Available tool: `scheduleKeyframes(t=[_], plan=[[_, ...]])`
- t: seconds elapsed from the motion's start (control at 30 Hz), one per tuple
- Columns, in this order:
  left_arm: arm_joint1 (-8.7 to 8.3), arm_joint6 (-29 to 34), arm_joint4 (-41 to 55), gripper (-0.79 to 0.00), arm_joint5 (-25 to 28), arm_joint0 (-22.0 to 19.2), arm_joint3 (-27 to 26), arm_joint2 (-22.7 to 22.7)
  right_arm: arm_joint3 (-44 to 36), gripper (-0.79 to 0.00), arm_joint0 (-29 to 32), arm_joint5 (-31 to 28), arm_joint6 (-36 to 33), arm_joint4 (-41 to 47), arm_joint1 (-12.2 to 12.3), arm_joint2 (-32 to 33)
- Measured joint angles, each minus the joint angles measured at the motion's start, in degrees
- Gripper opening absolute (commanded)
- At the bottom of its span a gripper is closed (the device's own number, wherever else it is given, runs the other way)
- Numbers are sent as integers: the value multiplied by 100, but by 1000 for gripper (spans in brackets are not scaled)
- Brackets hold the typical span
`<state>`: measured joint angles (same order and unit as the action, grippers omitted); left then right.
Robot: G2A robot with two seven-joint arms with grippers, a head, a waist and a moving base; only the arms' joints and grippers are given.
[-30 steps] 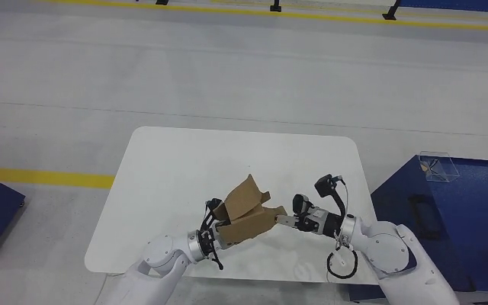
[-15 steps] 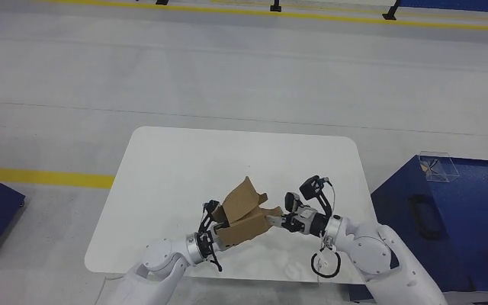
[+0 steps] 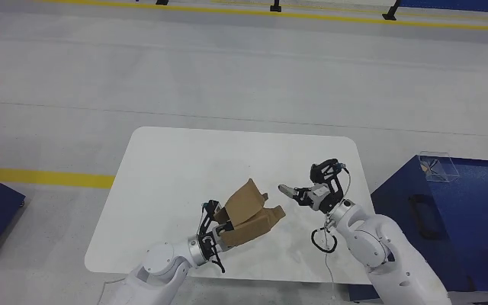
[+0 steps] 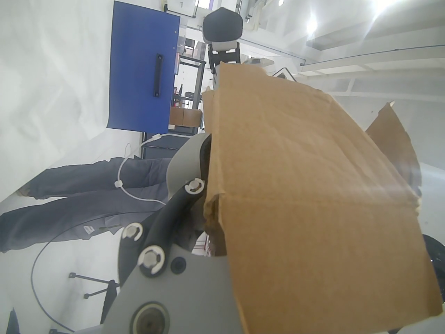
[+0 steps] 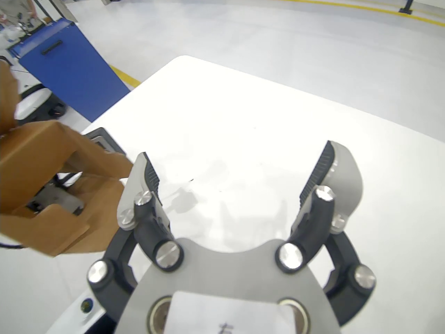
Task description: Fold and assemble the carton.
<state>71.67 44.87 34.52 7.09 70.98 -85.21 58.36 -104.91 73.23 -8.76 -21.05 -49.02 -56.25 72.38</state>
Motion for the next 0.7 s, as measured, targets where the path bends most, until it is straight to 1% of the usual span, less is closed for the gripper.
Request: scheduleKeyframes(t=[0.17,0.37,0.47,0.57,0.7], plan=[[-4,-1,-124,-785,-15,40,-83,-14,49,0,-261,-66,-184,-383,-62,-352],[-10,9,-154,-785,-86,41,-109,19,61,0,-352,-210,-376,-677,-105,-586],[-10,-16,-104,-785,-137,29,-96,53,-21,0,-284,-256,-404,-630,-119,-613],[0,-4,-10,-785,-207,3,-48,50,-115,0,-195,-341,-500,-355,-128,-588],[23,46,94,-785,-260,-61,34,-1,-226,0,-114,-340,-561,-396,-140,-619]])
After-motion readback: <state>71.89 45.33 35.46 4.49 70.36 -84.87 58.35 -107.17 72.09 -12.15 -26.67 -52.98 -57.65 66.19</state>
